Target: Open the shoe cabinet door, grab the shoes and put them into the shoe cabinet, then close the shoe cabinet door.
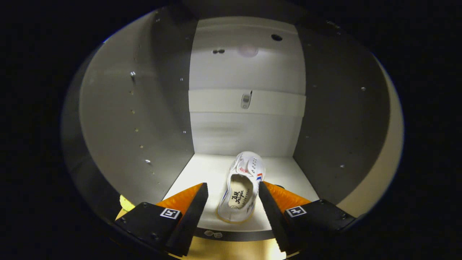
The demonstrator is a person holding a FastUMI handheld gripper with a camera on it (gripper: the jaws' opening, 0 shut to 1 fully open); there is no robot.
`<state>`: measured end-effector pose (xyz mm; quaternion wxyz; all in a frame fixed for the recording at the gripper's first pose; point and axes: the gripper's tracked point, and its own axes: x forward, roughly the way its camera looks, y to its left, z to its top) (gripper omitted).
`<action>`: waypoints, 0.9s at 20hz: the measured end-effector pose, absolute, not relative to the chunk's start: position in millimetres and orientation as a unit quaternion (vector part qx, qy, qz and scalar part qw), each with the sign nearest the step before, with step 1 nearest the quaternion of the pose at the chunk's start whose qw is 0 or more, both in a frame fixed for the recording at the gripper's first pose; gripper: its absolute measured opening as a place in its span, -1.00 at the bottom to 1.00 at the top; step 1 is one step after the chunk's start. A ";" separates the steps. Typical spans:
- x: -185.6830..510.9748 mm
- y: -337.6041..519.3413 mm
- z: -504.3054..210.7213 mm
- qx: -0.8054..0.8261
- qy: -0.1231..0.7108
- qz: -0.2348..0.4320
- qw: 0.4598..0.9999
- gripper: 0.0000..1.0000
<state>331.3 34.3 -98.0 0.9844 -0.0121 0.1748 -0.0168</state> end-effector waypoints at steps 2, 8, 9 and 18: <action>294.4 38.8 -75.7 -0.010 0.158 -0.007 0.987 0.95; 130.1 57.0 -11.2 0.009 0.103 0.058 0.993 0.95; 97.6 58.5 -3.7 0.014 0.099 0.073 0.992 0.94; -105.6 -33.6 66.0 0.018 0.026 0.105 0.994 0.96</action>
